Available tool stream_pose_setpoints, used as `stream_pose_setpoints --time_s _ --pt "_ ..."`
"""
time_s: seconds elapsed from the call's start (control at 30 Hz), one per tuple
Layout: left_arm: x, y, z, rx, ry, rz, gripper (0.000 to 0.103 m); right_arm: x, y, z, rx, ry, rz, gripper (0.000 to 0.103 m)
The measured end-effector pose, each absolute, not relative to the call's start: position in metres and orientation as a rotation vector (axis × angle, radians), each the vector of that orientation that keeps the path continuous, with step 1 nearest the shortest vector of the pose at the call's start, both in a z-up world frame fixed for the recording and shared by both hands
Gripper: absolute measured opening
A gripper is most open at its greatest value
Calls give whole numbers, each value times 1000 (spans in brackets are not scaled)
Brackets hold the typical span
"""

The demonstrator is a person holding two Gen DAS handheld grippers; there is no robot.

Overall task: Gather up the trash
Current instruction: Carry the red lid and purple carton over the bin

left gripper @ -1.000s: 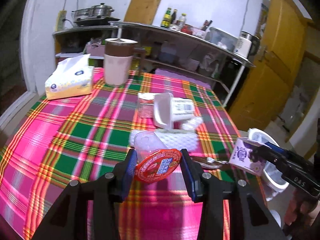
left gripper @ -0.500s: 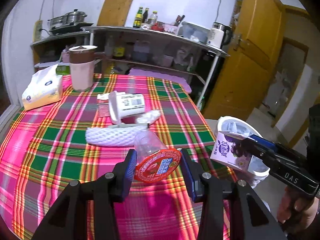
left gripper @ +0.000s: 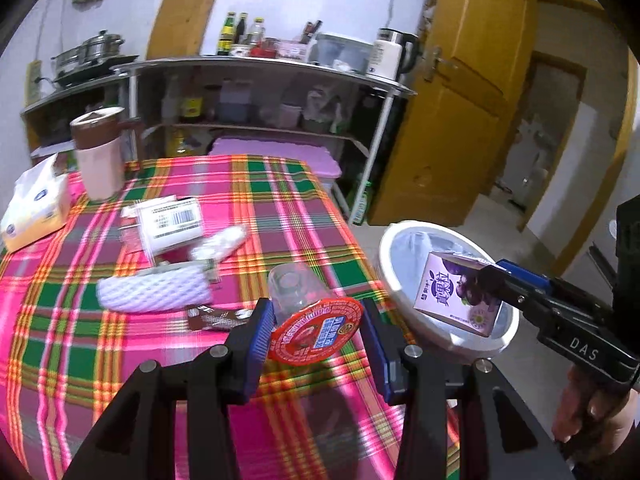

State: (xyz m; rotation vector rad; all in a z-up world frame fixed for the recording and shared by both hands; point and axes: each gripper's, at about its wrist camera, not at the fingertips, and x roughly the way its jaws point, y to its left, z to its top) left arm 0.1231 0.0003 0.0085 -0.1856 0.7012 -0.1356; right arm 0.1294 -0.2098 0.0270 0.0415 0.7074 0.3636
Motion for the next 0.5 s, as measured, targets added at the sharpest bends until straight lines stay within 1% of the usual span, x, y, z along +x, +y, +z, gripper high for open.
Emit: stream_pose_setpoints --time_s 0.5 --pt "155 -69 8 -122 710 -294 44 134 -269 21 91 718 240 41"
